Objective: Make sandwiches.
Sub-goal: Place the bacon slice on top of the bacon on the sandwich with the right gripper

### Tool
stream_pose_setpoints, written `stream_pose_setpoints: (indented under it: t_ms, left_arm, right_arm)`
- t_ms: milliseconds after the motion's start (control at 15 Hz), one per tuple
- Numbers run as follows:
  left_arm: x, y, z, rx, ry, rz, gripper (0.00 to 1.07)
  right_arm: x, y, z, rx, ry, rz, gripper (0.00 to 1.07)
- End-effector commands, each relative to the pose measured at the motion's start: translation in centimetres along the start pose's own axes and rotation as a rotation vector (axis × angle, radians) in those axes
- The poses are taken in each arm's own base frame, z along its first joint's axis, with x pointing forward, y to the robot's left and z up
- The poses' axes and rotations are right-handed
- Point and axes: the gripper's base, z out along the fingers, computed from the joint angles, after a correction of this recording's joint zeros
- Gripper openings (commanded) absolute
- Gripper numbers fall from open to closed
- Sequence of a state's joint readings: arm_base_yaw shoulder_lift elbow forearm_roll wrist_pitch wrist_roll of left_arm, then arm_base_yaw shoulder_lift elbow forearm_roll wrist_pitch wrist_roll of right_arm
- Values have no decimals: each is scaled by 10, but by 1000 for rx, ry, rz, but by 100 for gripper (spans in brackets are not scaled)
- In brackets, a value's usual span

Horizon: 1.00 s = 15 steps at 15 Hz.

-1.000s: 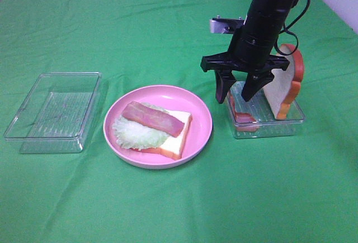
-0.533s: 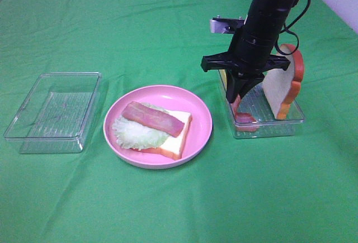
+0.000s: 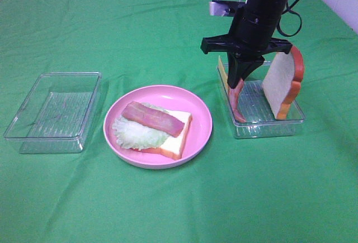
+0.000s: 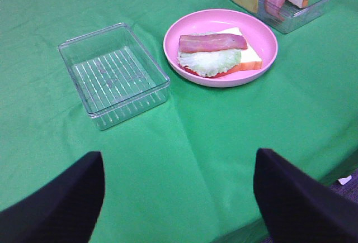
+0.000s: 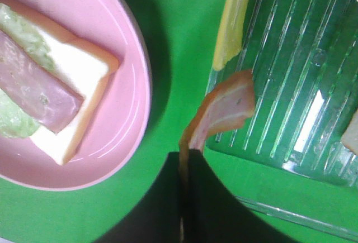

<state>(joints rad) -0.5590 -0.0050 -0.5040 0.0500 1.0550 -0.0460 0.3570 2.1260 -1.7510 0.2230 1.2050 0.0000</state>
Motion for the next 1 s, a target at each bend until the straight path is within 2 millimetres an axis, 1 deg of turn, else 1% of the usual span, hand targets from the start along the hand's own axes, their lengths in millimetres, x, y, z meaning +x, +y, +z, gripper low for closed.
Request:
stream_pose_setpoints:
  t_ms: [67, 133, 200, 267, 333, 400, 467, 533, 600, 667, 733, 800, 867, 933, 1000]
  left_arm:
    - [2, 0, -1, 2, -26, 3, 71]
    - [2, 0, -1, 2, -26, 3, 71]
    - [2, 0, -1, 2, -26, 3, 71]
    - [2, 0, -1, 2, -26, 3, 71]
    - [2, 0, -1, 2, -26, 3, 71]
    - [2, 0, -1, 2, -26, 3, 71]
    - [2, 0, -1, 2, -26, 3, 71]
    - [2, 0, -1, 2, -26, 3, 71]
    - [2, 0, -1, 2, -26, 3, 71]
    - [2, 0, -1, 2, -26, 3, 71]
    - [2, 0, -1, 2, -26, 3, 71]
    - [2, 0, -1, 2, -26, 3, 71]
    - [2, 0, -1, 2, -26, 3, 71]
    - [2, 0, -1, 2, -26, 3, 71]
    - [2, 0, -1, 2, -26, 3, 71]
  right_arm:
    - [14, 6, -28, -7, 15, -15, 0]
    - [16, 8, -35, -11, -3, -7, 0]
    - [23, 14, -57, -36, -55, 0, 0]
    - [31, 20, -73, -69, -93, -6, 0]
    - [44, 29, -96, -128, -144, -13, 0]
    - [51, 33, -107, -154, -168, -22, 0]
    - [55, 37, -111, -159, -178, -34, 0]
    - [63, 47, -119, -172, -197, -89, 0]
    - [65, 55, -118, -193, -193, -132, 0]
    - [64, 59, -116, -209, -188, -153, 0]
    - [61, 75, -104, -276, -155, -205, 0]
    - [59, 80, -98, -300, -143, -219, 0]
    - [55, 93, -87, -350, -132, -256, 0]
    - [49, 112, -71, -419, -122, -285, 0]
    - [46, 124, -59, -464, -120, -301, 0]
